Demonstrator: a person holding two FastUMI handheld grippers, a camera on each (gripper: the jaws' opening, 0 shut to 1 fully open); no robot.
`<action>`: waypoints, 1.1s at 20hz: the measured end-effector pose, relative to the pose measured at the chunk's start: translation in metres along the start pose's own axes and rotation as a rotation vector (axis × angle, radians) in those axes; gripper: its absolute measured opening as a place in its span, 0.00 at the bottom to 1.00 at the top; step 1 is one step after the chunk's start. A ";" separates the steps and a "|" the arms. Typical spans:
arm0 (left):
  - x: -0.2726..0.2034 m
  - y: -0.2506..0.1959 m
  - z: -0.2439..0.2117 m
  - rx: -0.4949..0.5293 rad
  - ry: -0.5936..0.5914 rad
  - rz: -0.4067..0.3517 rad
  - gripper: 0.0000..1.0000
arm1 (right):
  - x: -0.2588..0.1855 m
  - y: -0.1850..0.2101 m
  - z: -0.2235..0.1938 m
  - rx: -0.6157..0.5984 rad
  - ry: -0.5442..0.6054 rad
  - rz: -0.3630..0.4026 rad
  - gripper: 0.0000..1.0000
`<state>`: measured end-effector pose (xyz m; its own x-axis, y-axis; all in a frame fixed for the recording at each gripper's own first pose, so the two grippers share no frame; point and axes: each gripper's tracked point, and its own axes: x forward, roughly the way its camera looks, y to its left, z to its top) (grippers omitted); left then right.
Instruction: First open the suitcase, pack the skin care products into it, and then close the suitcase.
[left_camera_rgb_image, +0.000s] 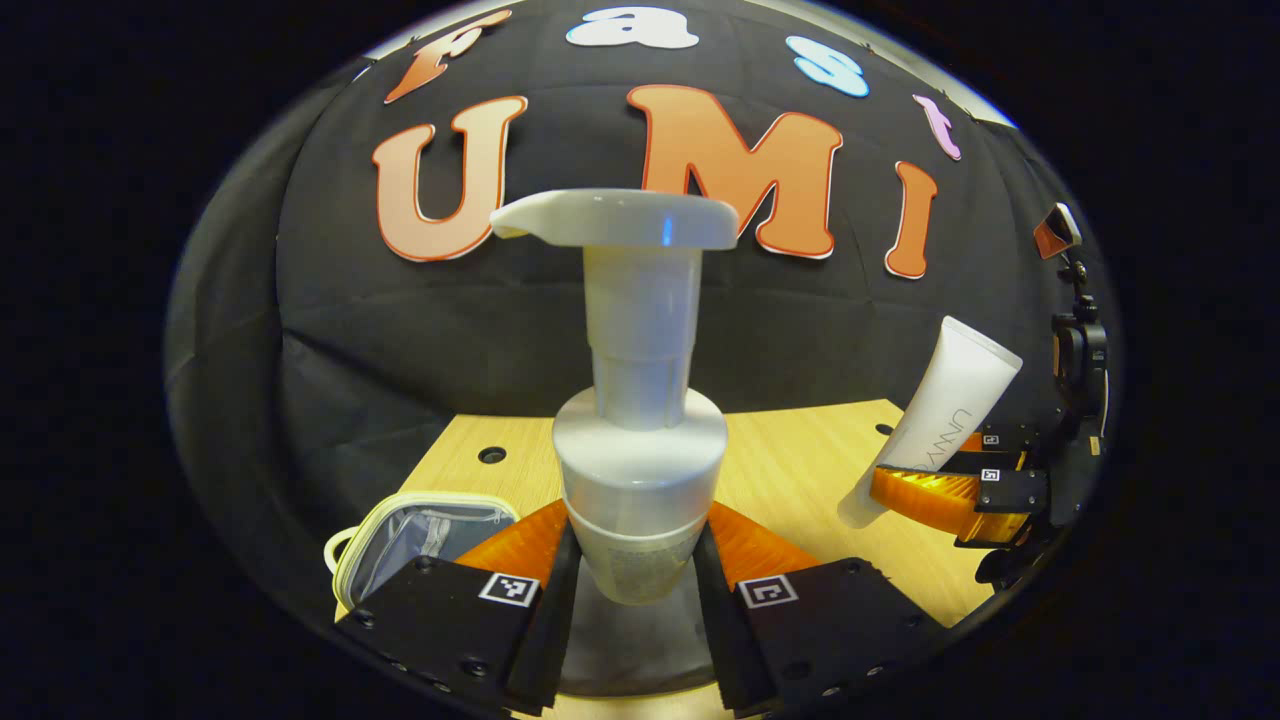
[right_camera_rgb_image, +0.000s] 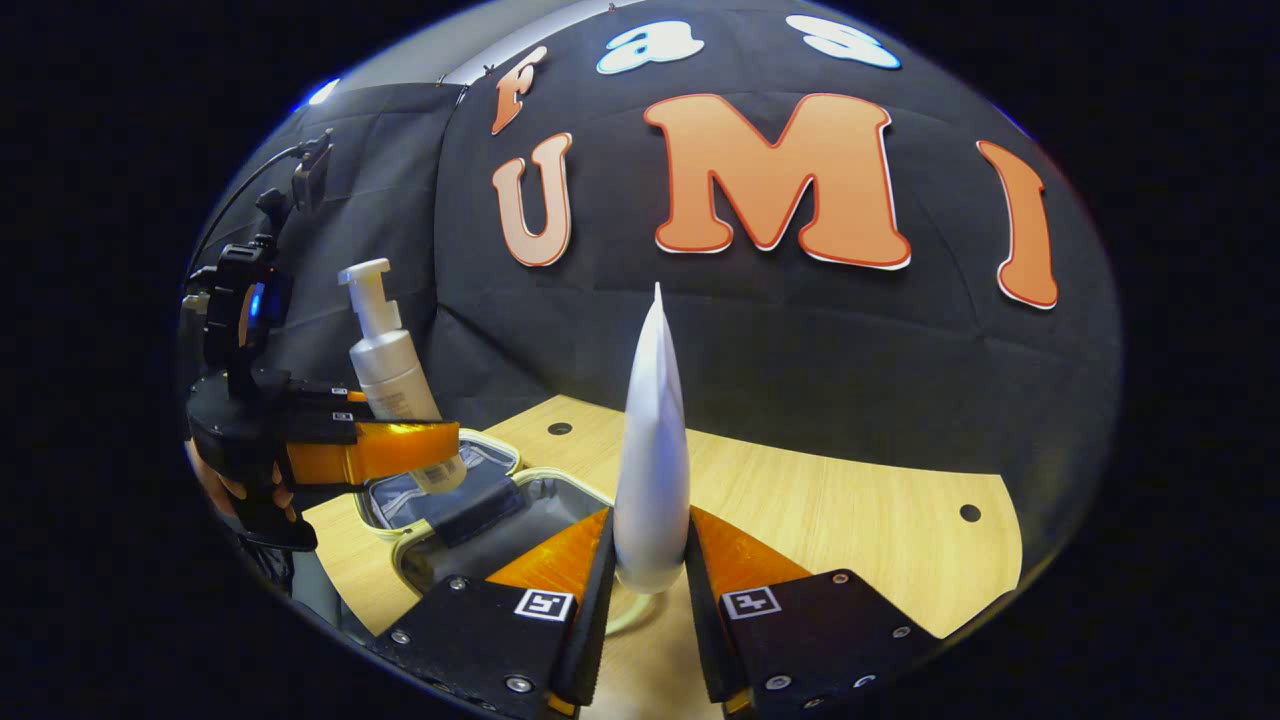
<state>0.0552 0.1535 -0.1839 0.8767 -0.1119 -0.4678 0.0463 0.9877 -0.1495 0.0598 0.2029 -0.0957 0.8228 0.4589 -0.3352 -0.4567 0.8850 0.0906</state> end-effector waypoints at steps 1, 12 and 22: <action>0.004 0.004 -0.009 0.001 0.023 -0.006 0.58 | 0.004 0.007 -0.002 0.000 0.006 0.003 0.40; 0.051 0.010 -0.113 -0.017 0.385 -0.089 0.57 | 0.019 0.022 -0.027 0.063 0.078 -0.017 0.40; 0.059 0.015 -0.174 0.029 0.699 -0.045 0.58 | 0.022 0.025 -0.045 0.122 0.123 -0.021 0.40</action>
<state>0.0242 0.1426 -0.3650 0.3604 -0.1874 -0.9138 0.0967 0.9818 -0.1632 0.0508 0.2314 -0.1429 0.7805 0.4341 -0.4498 -0.3896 0.9005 0.1929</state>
